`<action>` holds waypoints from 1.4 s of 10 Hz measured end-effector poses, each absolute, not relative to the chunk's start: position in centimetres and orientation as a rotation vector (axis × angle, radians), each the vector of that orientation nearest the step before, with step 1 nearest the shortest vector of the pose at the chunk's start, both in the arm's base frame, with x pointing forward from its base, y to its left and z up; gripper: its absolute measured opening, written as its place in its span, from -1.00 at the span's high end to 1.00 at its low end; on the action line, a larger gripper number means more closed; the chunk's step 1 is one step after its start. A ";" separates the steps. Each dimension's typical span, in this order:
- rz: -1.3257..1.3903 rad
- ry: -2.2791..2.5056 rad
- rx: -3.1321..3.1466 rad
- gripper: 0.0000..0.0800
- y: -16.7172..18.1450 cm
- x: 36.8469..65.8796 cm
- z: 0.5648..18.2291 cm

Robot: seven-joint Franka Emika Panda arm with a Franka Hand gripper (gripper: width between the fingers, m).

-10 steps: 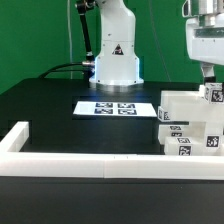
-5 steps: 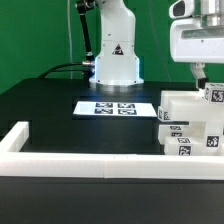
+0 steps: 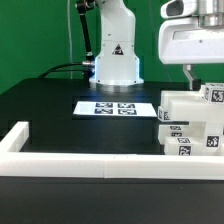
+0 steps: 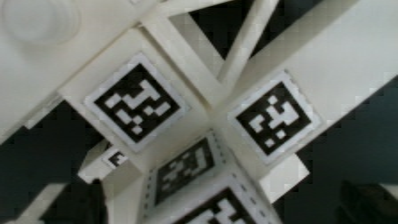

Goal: Assemble chair

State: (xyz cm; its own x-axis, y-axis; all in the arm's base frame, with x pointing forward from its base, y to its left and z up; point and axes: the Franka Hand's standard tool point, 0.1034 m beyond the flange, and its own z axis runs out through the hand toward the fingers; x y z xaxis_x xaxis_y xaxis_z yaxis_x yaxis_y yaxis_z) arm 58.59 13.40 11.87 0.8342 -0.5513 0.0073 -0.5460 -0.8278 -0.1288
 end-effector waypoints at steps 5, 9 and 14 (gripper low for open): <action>-0.076 0.802 -2.921 0.10 13.0 58.7 11.9; -0.077 0.913 -2.896 0.19 12.3 58.8 11.9; -0.068 1.185 -2.794 0.01 11.8 58.9 12.0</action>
Offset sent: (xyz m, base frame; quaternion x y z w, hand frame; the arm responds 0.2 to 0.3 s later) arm 0.0000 0.0000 0.0000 0.0000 0.0000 0.0000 1.0000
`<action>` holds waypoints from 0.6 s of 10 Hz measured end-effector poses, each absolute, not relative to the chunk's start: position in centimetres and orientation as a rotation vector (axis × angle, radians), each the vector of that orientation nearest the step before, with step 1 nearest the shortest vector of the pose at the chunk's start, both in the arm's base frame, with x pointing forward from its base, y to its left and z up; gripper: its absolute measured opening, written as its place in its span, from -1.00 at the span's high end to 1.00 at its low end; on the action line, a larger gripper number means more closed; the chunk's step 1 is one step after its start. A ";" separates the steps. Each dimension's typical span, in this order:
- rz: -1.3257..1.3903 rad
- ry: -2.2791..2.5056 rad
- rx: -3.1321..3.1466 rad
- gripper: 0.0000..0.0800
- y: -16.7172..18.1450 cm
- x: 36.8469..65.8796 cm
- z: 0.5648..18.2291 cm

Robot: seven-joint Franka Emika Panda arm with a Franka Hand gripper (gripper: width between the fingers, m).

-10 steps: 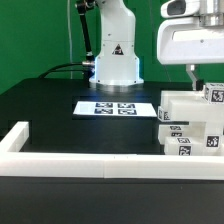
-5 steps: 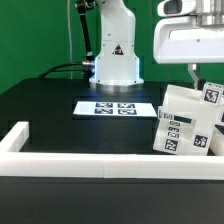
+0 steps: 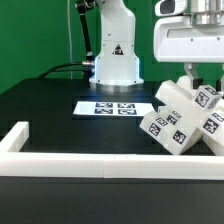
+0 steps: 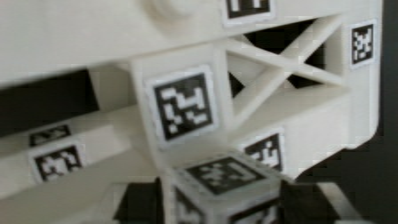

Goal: Assemble chair

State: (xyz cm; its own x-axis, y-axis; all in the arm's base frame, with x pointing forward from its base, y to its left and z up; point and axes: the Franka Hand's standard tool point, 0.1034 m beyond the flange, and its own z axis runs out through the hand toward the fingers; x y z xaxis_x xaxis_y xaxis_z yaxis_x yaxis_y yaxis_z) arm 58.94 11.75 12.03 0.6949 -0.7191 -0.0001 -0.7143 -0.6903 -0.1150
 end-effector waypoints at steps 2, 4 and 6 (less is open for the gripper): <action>-0.077 1.148 -2.801 -0.33 11.9 58.9 12.6; -0.087 1.095 -2.810 -0.53 11.9 58.5 13.7; -0.097 1.086 -2.792 -0.62 11.9 58.1 15.3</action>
Offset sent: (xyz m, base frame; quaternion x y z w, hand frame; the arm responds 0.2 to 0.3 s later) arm -0.0187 -0.0060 0.0196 -0.0094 -0.0023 -0.0507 0.9987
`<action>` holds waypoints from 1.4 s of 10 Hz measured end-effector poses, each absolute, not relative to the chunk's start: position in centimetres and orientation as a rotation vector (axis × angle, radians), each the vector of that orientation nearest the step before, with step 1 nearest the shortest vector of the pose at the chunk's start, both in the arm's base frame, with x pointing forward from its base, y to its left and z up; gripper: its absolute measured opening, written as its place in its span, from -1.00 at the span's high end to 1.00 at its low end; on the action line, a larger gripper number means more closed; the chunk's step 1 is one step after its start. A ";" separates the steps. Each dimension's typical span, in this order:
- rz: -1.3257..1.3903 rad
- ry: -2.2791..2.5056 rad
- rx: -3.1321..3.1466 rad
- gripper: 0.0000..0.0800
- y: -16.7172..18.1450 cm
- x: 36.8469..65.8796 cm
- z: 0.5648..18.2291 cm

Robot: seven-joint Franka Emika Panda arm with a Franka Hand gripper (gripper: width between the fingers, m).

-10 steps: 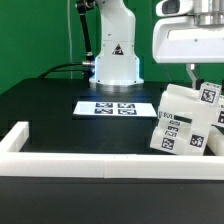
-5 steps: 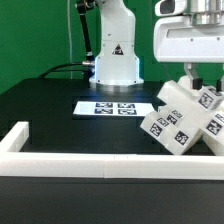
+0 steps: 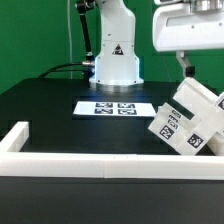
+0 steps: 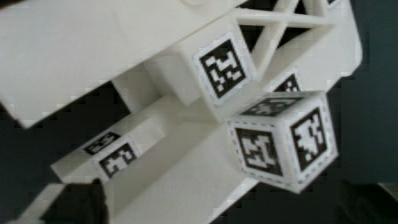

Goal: Assemble chair

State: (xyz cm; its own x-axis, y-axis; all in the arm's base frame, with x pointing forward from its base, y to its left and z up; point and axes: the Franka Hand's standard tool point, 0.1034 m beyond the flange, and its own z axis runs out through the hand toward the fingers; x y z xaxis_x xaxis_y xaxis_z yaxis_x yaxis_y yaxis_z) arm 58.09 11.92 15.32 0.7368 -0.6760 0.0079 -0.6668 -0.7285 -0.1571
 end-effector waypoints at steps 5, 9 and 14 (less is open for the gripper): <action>-0.092 1.118 -2.780 -0.62 12.0 58.1 15.2; -0.088 1.187 -2.739 -0.62 12.5 56.6 14.9; -0.082 1.170 -2.758 -0.62 13.6 55.0 13.4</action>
Offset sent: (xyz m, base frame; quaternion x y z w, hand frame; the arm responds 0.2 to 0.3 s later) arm 0.0000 0.0000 0.0000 0.0000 0.0000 0.0000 1.0000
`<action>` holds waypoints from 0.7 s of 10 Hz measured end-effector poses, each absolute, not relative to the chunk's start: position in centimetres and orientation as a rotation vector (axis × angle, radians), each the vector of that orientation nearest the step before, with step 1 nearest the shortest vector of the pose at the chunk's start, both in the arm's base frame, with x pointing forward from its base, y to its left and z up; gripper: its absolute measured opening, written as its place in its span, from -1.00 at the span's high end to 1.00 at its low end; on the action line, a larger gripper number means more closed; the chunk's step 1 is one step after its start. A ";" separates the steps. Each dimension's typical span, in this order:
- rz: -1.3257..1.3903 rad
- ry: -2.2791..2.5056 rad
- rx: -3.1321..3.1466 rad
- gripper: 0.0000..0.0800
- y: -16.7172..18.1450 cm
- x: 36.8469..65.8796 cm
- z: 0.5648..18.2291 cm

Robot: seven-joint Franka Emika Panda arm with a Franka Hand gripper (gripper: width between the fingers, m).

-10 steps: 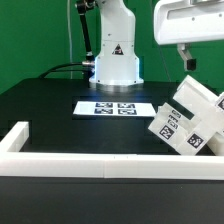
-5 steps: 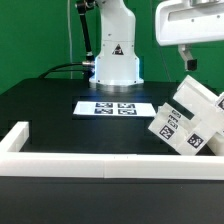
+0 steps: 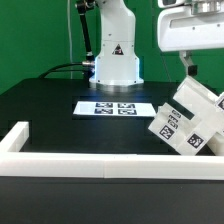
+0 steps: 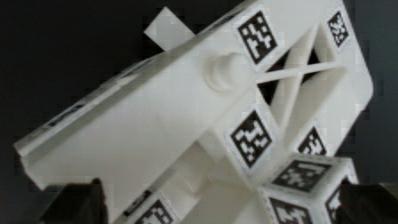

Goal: Assemble chair

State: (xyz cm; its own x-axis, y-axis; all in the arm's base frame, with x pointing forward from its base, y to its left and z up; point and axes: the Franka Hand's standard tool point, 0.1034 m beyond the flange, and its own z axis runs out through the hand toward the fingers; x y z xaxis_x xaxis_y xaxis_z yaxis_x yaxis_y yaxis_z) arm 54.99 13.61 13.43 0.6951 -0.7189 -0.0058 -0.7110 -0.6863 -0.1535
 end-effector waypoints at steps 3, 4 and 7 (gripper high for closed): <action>-0.088 1.152 -2.772 -0.62 13.3 55.0 13.0; -0.092 1.139 -2.780 -0.62 13.0 55.0 12.8; -0.099 1.104 -2.798 -0.62 11.8 55.3 12.8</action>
Offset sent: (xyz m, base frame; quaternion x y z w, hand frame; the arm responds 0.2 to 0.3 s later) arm -0.0006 -0.0111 -0.0073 0.0061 0.0072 -0.0146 0.9998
